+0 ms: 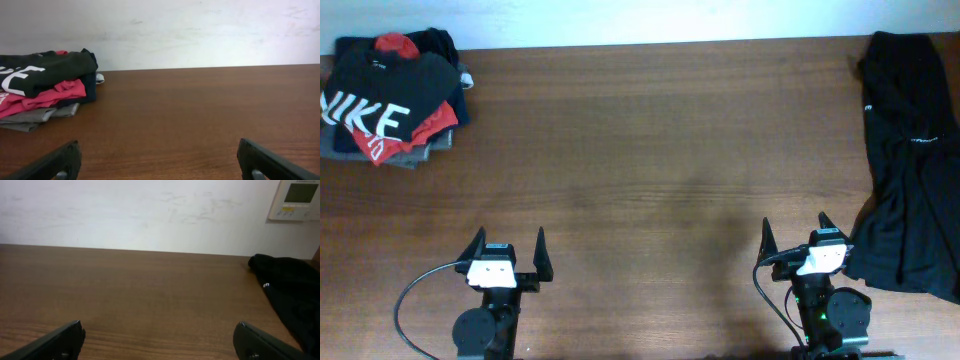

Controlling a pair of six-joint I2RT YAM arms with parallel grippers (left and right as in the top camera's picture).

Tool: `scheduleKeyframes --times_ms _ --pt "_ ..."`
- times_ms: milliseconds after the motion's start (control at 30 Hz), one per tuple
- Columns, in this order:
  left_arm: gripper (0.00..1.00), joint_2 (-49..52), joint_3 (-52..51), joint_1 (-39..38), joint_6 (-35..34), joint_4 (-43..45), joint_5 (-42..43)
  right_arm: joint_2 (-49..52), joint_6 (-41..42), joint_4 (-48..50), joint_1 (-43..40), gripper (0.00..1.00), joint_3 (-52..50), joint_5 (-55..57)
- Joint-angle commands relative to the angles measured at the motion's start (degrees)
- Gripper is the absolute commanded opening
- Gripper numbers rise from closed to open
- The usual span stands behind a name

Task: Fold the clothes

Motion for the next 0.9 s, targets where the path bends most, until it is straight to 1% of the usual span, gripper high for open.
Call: scheduleKeyframes --times_ms 0,400,467,600,667,733,833,867 --pt "0.99 -0.5 0.0 -0.2 1.1 -0.5 1.1 -0.5 -0.1 -0.2 -0.2 0.99 -0.3 -0.9" --pt "0.99 -0.5 0.0 -0.2 1.1 -0.5 1.1 -0.5 -0.1 -0.2 -0.2 0.99 -0.3 -0.9" --pt "0.99 -0.5 0.0 -0.2 1.1 -0.5 1.1 -0.5 -0.1 -0.1 -0.3 0.99 -0.3 1.0" --pt "0.99 -0.5 0.0 -0.2 1.1 -0.5 1.1 -0.5 -0.1 -0.3 -0.3 0.99 -0.3 1.0" --pt "0.99 -0.5 0.0 -0.2 1.1 -0.5 1.1 -0.5 0.9 -0.3 -0.3 0.99 -0.3 0.5" --pt "0.99 -0.5 0.0 -0.2 1.1 -0.5 1.1 -0.5 5.6 0.0 -0.3 0.98 -0.3 -3.0" --pt "0.99 -0.5 0.0 -0.2 1.1 -0.5 1.1 -0.5 17.1 0.5 -0.3 0.99 -0.3 -10.1" --pt "0.99 -0.5 0.0 -0.2 1.1 -0.5 1.1 -0.5 22.5 0.9 -0.3 0.99 -0.3 -12.2"
